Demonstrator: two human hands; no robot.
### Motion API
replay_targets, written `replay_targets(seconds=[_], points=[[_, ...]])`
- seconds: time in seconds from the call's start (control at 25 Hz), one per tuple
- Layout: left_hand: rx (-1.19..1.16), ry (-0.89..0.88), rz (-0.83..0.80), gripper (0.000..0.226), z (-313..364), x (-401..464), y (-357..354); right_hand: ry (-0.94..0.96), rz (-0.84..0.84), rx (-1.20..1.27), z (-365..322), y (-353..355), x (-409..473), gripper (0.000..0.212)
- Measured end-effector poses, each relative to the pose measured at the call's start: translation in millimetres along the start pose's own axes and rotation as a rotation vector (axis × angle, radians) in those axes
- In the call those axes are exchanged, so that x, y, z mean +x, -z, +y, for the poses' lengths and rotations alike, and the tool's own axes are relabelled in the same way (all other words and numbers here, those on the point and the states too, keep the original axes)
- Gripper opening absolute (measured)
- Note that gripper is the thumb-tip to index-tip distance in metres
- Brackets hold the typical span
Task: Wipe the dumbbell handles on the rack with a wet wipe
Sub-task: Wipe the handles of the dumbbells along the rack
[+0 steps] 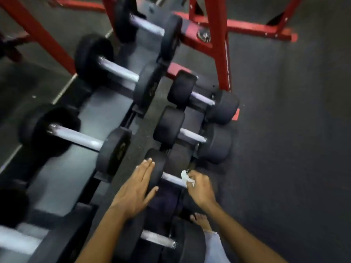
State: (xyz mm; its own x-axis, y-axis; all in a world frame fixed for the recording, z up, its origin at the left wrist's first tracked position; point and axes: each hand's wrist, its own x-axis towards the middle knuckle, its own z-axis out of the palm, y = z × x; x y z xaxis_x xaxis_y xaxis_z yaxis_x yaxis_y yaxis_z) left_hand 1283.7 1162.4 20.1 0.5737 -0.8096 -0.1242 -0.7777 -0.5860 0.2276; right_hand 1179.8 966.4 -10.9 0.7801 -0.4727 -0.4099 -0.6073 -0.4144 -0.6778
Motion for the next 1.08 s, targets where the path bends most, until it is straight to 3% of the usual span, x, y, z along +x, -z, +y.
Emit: replay_targets(seconds=[0.08,0.2,0.36,0.48,0.56,0.68,0.84,0.88,1.0,1.08], points=[[0.068,-0.011,-0.031,0.071,-14,16,-38,-0.004,0.024,-0.07,26,-28,24,0.022],[0.191,-0.021,-0.103,0.072,-35,39,-81,0.074,-0.068,-0.231,49,-75,58,0.019],[0.304,-0.086,-0.181,0.07,-50,59,-109,0.299,-0.216,-0.428,56,-121,88,0.049],[0.348,-0.115,-0.219,0.067,-55,63,-111,0.536,-0.284,-0.616,64,-137,87,0.057],[0.354,-0.113,-0.214,0.067,-54,65,-112,0.479,-0.233,-0.739,72,-133,83,0.063],[0.347,-0.1,-0.222,0.066,-53,64,-111,0.327,-0.358,-0.719,88,-119,73,0.069],[0.37,-0.072,-0.242,0.066,-50,63,-110,0.181,-0.257,-0.782,93,-120,65,0.068],[0.373,-0.066,-0.245,0.066,-50,63,-110,0.166,-0.185,-0.773,90,-124,69,0.067],[0.38,-0.067,-0.243,0.066,-51,62,-113,0.162,-0.224,-0.646,77,-134,75,0.066],[0.388,-0.071,-0.228,0.065,-52,61,-114,0.28,-0.25,-0.638,70,-150,76,0.06]])
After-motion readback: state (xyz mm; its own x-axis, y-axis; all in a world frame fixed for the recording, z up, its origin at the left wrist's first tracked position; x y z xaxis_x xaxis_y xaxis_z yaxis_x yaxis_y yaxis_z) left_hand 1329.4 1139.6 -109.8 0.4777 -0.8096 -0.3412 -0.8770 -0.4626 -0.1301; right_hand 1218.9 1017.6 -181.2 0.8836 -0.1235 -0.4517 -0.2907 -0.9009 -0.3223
